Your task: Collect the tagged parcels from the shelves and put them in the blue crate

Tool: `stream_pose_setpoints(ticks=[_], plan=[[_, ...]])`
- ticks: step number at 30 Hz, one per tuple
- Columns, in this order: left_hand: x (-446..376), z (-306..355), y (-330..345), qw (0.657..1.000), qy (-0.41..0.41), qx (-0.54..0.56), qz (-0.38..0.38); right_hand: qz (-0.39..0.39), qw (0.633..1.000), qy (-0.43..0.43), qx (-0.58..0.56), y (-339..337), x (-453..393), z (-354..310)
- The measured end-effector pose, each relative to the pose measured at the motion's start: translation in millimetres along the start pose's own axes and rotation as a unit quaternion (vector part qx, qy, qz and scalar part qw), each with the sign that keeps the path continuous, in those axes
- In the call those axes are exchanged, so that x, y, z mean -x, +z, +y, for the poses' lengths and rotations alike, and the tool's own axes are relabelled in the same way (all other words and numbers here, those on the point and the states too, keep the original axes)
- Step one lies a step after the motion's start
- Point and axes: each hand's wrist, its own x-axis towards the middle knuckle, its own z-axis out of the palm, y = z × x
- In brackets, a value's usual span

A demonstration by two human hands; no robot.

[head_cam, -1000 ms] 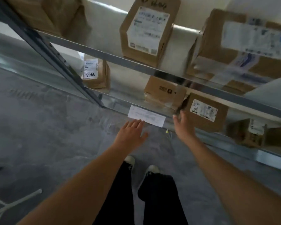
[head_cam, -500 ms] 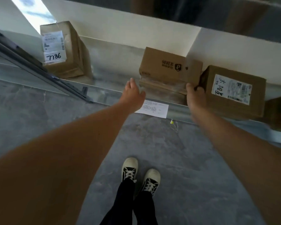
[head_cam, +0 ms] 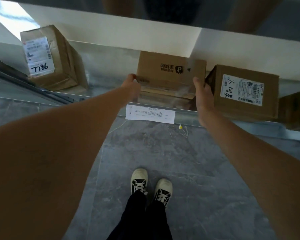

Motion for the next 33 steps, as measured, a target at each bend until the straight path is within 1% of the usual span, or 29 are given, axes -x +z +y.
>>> stream_pose_setpoints(ticks=[1,3,5,8,10,13,16,20,23,26,29,33], plan=[[2,-2,-3,1.0,0.011,0.004,0.014,-0.003,1.0,-0.001,0.0,-1,1,-1],[5,-8,-8,0.998,0.019,0.045,0.025,-0.003,1.0,-0.011,-0.001,-5,3,-2],[9,-13,-12,0.997,0.014,0.078,0.017,0.0,1.0,-0.022,-0.022,-8,7,-6],[17,-19,-15,0.992,0.004,0.128,0.006,-0.005,0.998,-0.012,-0.064,-11,17,-15],[21,-22,-17,0.983,-0.005,0.181,-0.004,-0.007,0.998,-0.004,-0.058,-13,26,-20],[39,-22,-19,0.978,-0.021,0.207,-0.022,0.014,0.998,-0.01,-0.054,-19,30,-19],[43,-27,-21,0.97,-0.047,0.24,0.002,0.01,0.999,-0.009,-0.034,-22,36,-19],[42,-23,-22,0.961,-0.043,0.272,0.03,-0.03,0.998,0.027,-0.055,-21,46,-17],[46,-18,-19,0.953,-0.039,0.299,0.02,-0.029,0.995,0.051,-0.08,-20,50,-14],[49,-13,-16,0.958,-0.029,0.285,0.019,-0.017,0.993,0.065,-0.093,-18,51,-12],[46,-13,-17,0.962,-0.024,0.268,0.044,-0.014,0.993,0.062,-0.098,-16,43,-7],[41,-12,-19,0.966,-0.031,0.251,0.057,-0.041,0.992,0.05,-0.105,-8,43,-14]])
